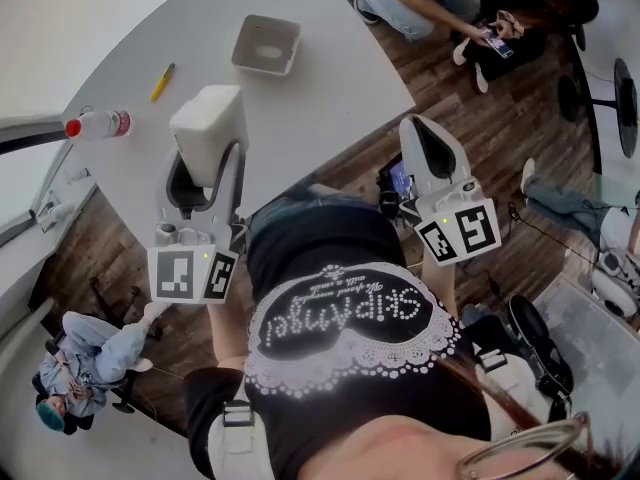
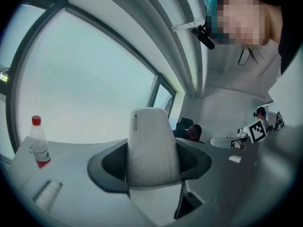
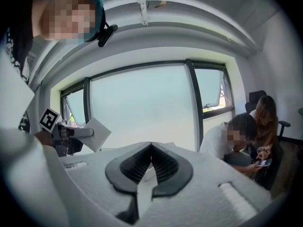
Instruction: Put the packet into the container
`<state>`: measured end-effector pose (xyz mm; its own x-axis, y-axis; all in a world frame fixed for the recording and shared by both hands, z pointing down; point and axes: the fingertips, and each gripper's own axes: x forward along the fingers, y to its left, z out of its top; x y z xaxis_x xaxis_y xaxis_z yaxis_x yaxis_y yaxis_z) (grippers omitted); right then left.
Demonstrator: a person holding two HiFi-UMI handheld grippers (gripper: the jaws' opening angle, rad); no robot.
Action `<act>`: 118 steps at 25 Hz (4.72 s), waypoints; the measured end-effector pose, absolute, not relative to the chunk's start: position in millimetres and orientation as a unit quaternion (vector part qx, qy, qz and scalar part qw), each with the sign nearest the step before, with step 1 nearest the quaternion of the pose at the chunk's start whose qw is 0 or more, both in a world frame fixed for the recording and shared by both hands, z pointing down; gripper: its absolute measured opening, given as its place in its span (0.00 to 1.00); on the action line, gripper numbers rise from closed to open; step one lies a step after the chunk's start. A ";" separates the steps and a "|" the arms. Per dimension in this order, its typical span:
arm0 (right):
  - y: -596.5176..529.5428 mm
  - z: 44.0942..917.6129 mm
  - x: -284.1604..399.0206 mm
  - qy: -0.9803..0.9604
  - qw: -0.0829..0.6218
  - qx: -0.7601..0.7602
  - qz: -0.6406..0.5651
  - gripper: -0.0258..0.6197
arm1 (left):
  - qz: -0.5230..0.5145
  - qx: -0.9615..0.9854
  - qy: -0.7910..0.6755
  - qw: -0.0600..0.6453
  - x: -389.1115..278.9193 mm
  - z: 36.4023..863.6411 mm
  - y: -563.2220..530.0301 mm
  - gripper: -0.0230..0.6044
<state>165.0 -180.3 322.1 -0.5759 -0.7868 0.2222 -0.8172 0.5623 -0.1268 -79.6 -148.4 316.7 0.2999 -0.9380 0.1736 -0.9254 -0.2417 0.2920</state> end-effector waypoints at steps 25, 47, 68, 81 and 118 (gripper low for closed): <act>-177.9 318.5 158.7 -0.854 0.079 0.499 0.124 0.04 | 0.008 0.818 -0.542 0.193 -82.1 326.9 -175.8 0.48; -175.5 329.3 167.0 -0.831 0.084 0.530 0.146 0.04 | 0.021 0.845 -0.510 0.158 -72.8 330.5 -232.6 0.47; -186.7 338.9 173.2 -0.811 0.101 0.552 0.166 0.04 | 0.046 0.873 -0.465 0.138 -43.4 388.6 -309.5 0.47; -184.8 340.4 173.5 -0.805 0.107 0.559 0.171 0.04 | 0.095 0.865 -0.466 0.158 -41.6 454.8 -332.1 0.47; -187.4 340.1 172.6 -0.806 0.111 0.555 0.173 0.04 | 0.196 0.844 -0.462 0.193 -25.7 531.3 -343.7 0.50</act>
<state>172.6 -187.4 340.1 -0.3586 -0.8562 0.3718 -0.9334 0.3232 -0.1560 -25.7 -343.7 531.3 0.4973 -0.7034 0.5079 -0.8541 -0.4998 0.1442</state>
